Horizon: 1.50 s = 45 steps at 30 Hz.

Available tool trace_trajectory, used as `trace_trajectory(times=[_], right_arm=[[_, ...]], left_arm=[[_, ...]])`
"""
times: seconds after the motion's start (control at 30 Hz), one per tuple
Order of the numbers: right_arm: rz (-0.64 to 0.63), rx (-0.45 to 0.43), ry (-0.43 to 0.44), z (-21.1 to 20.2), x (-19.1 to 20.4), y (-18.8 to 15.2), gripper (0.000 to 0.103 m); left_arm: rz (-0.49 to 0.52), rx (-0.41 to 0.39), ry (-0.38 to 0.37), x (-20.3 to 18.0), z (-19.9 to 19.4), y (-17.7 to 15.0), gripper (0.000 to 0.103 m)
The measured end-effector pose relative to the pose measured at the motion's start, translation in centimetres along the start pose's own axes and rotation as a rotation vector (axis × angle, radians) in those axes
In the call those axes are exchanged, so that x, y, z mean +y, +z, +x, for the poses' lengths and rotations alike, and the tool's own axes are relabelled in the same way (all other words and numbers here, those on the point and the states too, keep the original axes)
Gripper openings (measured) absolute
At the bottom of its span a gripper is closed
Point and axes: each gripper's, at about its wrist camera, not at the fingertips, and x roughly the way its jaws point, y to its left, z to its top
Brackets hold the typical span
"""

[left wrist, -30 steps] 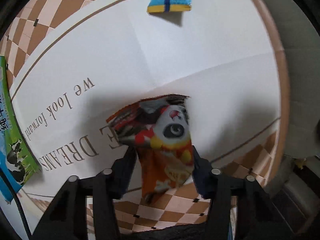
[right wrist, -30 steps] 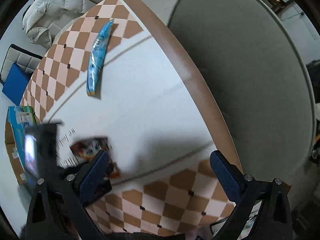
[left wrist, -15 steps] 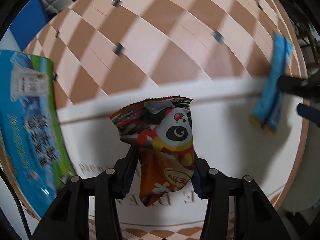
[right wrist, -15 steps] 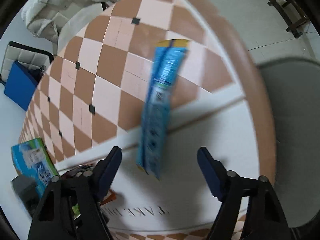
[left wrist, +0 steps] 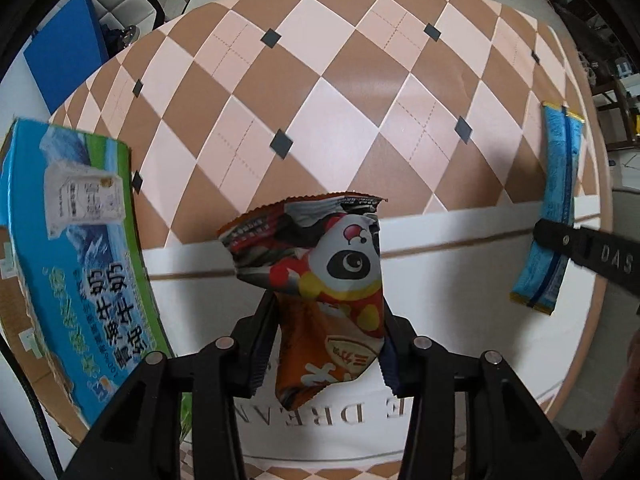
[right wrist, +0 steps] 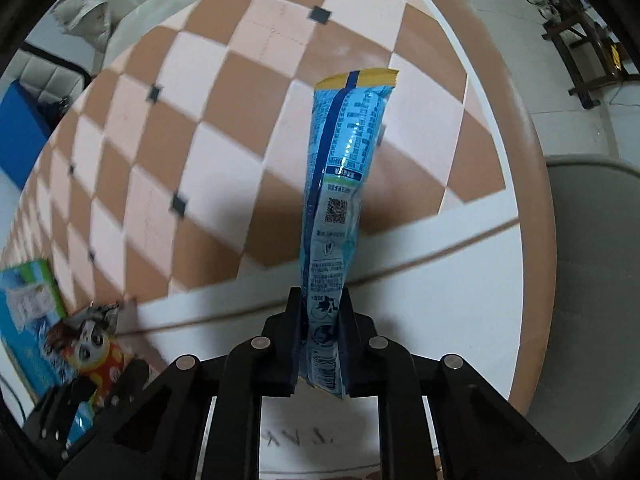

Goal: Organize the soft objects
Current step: 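Carry the panda bag and blue stick into the box and release both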

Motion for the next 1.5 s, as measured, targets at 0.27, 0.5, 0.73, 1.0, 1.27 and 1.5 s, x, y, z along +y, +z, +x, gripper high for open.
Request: trace_trajectory(times=[0.27, 0.5, 0.73, 1.0, 1.27, 1.5], right_arm=[[-0.110, -0.070, 0.124, -5.3, 4.5, -7.2, 0.016], [-0.219, -0.131, 0.276, -11.4, 12.1, -15.4, 0.016], [-0.345, -0.153, 0.314, -12.2, 23.0, -21.2, 0.016], [-0.341, -0.120, 0.178, -6.8, 29.8, -21.2, 0.016], [-0.353, -0.046, 0.048, -2.2, 31.3, -20.8, 0.031], [-0.334, -0.062, 0.065, -2.9, 30.3, -21.4, 0.052]], left_arm=[[-0.017, -0.062, -0.148, 5.0, -5.6, -3.5, 0.042], [-0.069, -0.181, -0.179, 16.1, -13.7, -8.4, 0.042], [-0.182, -0.151, -0.128, 27.6, -12.7, -10.2, 0.042], [-0.219, 0.051, -0.214, 30.9, -4.8, -8.8, 0.042], [-0.208, 0.146, -0.254, 31.0, -1.1, -9.2, 0.057], [-0.182, 0.069, -0.176, 32.1, -3.0, -10.7, 0.080]])
